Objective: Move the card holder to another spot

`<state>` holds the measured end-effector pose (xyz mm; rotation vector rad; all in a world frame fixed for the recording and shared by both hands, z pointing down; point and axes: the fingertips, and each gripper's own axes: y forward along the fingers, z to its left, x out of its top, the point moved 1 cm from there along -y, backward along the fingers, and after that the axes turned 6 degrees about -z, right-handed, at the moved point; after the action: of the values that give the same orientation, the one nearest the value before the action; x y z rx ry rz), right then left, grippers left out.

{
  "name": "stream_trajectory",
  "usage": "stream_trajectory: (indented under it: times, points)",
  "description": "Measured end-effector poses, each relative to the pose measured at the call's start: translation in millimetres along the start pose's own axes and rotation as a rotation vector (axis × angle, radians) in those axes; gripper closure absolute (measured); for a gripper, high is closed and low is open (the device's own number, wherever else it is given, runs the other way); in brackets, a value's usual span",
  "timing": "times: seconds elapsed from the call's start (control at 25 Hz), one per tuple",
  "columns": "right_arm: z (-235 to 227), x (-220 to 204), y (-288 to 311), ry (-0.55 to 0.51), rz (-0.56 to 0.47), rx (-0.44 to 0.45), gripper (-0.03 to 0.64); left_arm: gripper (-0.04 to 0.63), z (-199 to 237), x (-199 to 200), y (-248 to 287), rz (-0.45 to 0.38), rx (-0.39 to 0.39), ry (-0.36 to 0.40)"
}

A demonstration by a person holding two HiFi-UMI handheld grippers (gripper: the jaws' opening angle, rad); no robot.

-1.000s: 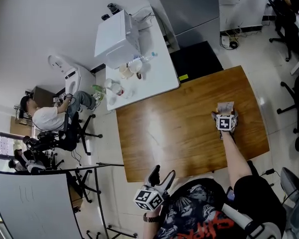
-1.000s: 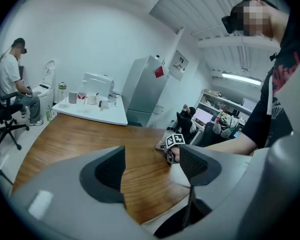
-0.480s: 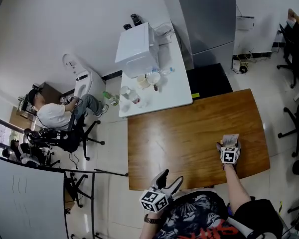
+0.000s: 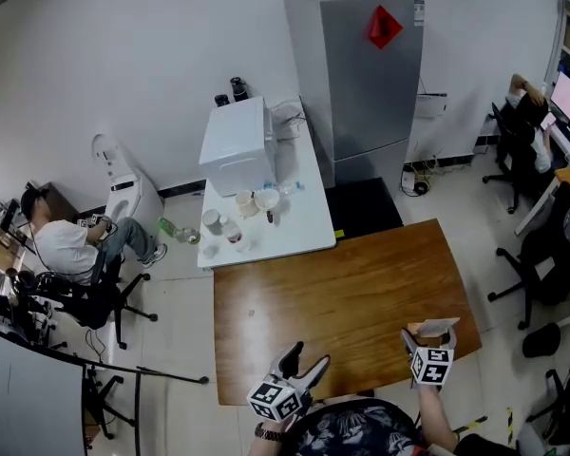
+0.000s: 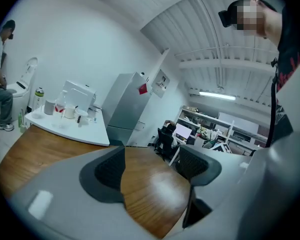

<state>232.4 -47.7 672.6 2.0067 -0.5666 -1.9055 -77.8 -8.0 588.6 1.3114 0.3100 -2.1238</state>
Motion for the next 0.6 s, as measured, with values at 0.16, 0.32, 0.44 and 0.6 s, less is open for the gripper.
stream_trajectory:
  times: [0.16, 0.32, 0.44, 0.6]
  points:
    - [9, 40, -25, -0.005, -0.059, -0.006, 0.069, 0.25, 3, 15, 3, -0.026, -0.034, 0.002]
    - [14, 72, -42, 0.019, -0.12, 0.005, 0.069, 0.25, -1, 29, 4, -0.093, -0.082, -0.032]
    - [20, 88, -51, 0.015, -0.143, 0.011, 0.069, 0.252, -4, 33, 3, -0.114, -0.1, -0.039]
    - [27, 91, -61, 0.01, -0.147, 0.017, 0.069, 0.258, -5, 35, -2, -0.12, -0.097, -0.036]
